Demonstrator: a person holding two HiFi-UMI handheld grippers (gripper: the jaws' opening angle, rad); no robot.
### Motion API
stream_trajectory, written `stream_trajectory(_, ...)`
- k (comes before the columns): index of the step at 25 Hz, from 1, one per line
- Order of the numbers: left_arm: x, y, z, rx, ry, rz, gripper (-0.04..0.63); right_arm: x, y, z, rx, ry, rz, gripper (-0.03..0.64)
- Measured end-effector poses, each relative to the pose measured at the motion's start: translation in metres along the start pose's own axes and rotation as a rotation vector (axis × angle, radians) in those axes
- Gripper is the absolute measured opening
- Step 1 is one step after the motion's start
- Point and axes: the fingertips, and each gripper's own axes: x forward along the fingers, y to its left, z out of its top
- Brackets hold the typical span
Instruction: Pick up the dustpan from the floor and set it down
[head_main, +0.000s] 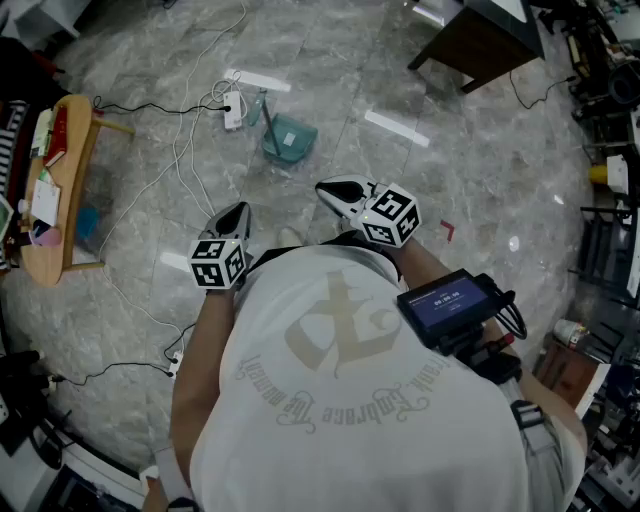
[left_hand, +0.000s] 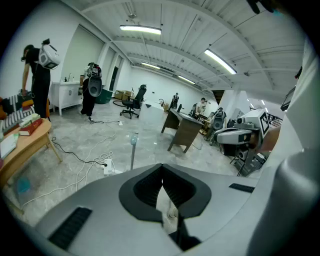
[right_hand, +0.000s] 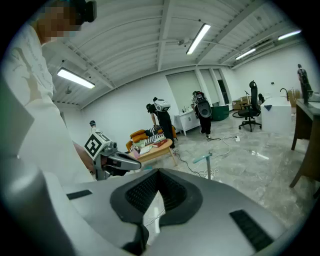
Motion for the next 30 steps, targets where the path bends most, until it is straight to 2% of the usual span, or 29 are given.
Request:
stream_trajectory(6, -0.011, -0.012, -0.010, 0.009, 0.038, -0.034, 0.012, 0.004, 0.017, 0.002, 0.083, -0.033, -0.003, 0.017)
stream_trajectory(10, -0.012, -0.011, -0.006, 0.005, 0.024, -0.041, 0.012, 0.009, 0.014, 0.004, 0.079, -0.009, -0.032, 0.017)
stream_trajectory(17, -0.010, -0.005, -0.008, -0.068, -0.007, -0.042, 0.012, 0.002, 0.003, 0.006, 0.083, 0.022, -0.100, 0.017)
stream_trajectory(25, -0.001, -0.001, 0.002, -0.085, -0.024, -0.043, 0.012, 0.000, -0.021, 0.006, 0.093, 0.039, -0.189, 0.017)
stream_trajectory(30, 0.010, 0.007, 0.011, -0.087, 0.009, -0.047, 0.012, 0.005, -0.031, 0.015, 0.117, 0.017, -0.191, 0.017)
